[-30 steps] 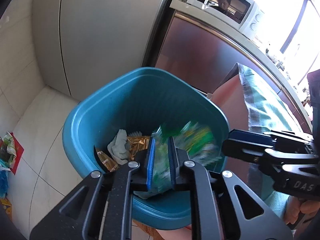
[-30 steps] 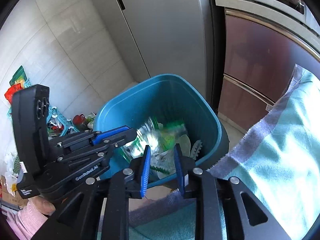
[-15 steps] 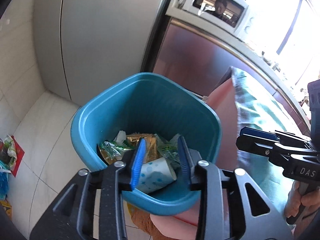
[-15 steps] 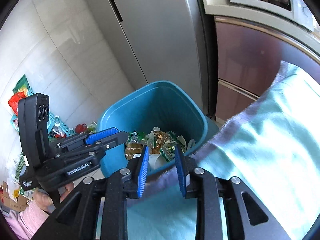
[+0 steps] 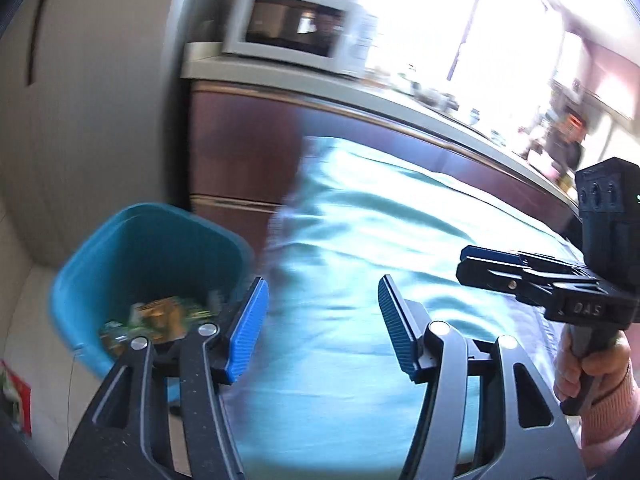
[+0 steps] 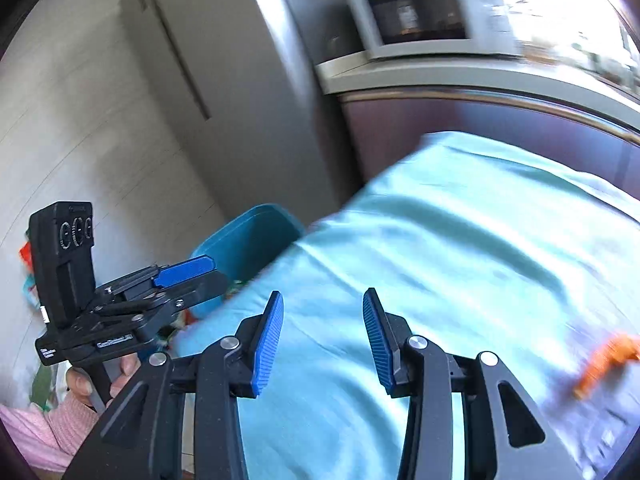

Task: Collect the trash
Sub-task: 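Move both open tools back over the orange peels on the table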

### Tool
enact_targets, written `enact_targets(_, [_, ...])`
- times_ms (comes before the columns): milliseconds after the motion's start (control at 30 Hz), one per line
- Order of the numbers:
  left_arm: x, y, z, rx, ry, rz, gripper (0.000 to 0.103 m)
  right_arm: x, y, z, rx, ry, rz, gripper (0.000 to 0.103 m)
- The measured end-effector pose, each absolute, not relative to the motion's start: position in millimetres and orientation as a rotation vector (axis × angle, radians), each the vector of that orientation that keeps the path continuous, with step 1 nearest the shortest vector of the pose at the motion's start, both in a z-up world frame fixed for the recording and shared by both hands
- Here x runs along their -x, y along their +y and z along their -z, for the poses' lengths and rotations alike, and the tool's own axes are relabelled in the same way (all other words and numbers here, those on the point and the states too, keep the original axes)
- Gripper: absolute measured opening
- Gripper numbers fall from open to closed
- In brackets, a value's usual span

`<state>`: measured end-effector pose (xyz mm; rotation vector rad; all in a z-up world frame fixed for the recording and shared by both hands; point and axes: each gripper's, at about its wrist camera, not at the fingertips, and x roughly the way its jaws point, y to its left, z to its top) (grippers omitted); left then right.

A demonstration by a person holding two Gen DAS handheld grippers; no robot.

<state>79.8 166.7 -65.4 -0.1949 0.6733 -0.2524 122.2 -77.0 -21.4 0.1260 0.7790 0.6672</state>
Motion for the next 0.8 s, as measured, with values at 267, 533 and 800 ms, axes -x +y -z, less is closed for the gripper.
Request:
enact_targets(267, [-94.0,78.2,58.5,0.113,0.697,0.430,0.057,-94.0,-168.2,30.1,-0.218,0.750,-0.477,0.039])
enact_targets(533, [-108.5,1.0,59.1,0.053,0.732,0.537,0.057,-80.7,-231.8,37.2,-0.255,0.727,-0.331,0.039])
enact_targets(800, [-129.8,-47.3,62.9,-0.001,0.766,0.593,0.056,-73.0,-280.7,39.1,-0.302,0.692,-0.218,0.039])
